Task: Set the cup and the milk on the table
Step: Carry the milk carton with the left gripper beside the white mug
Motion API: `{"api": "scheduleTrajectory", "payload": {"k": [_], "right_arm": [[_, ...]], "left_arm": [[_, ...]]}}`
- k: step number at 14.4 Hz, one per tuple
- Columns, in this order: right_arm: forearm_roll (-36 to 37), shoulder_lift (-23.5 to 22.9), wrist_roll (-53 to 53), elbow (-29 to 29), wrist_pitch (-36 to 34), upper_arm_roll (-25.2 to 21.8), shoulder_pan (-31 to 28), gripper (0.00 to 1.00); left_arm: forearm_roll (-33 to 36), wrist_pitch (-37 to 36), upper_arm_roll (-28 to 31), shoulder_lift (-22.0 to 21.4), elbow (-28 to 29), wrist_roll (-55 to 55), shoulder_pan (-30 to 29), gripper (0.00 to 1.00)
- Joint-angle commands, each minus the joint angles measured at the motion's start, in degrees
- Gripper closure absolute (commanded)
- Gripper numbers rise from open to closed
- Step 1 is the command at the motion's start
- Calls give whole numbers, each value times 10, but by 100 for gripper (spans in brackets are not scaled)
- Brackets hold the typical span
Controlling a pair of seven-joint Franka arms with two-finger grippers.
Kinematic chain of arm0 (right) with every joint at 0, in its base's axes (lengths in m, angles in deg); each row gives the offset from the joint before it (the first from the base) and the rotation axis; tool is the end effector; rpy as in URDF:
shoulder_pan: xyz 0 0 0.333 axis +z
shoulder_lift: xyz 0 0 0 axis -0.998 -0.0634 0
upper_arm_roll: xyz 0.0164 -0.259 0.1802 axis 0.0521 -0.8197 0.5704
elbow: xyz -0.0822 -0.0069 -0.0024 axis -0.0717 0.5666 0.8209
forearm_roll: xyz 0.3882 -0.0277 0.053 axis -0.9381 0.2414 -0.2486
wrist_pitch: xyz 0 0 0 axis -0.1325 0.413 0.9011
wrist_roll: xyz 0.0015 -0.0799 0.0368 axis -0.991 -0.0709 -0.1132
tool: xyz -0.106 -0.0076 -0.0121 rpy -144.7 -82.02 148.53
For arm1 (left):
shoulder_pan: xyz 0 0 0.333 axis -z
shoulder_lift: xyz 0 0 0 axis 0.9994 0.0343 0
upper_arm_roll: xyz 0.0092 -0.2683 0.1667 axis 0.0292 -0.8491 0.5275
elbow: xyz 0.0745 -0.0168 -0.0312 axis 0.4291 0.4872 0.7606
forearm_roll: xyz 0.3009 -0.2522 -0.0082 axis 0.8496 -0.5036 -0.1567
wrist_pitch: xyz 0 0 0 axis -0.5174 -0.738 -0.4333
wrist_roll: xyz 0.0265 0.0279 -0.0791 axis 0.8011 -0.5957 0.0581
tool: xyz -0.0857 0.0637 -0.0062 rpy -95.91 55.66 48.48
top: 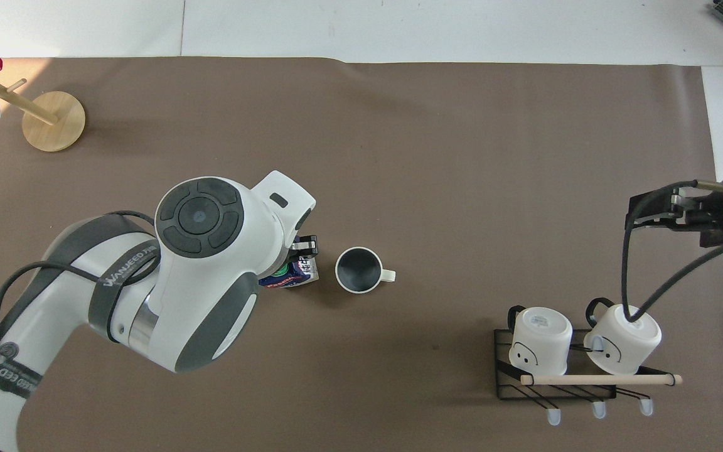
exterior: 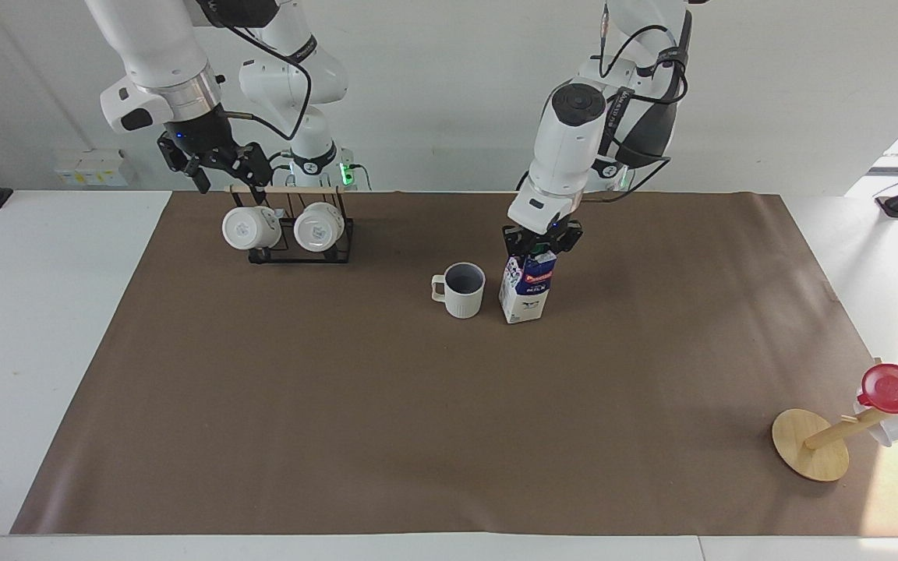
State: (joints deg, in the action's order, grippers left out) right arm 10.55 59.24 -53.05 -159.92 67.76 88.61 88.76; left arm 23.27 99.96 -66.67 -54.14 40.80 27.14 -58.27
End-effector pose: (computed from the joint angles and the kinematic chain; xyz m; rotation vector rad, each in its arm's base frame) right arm 0.5274 0.0283 0.6360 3.1147 -0.3719 -0.0314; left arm 0.4858 -0.3148 0.4615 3.1176 0.0859 -0.0061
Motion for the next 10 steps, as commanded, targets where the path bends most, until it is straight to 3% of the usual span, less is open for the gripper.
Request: {"api": "scheduleTrajectory", "payload": {"k": [1, 10], "right_arm": [[-8, 2, -11, 5, -2, 4, -14, 0], [-12, 2, -12, 5, -3, 5, -17, 0]], "left_arm": [[26, -17, 9, -2, -6, 9, 24, 47], [27, -22, 8, -8, 5, 6, 28, 46]]}}
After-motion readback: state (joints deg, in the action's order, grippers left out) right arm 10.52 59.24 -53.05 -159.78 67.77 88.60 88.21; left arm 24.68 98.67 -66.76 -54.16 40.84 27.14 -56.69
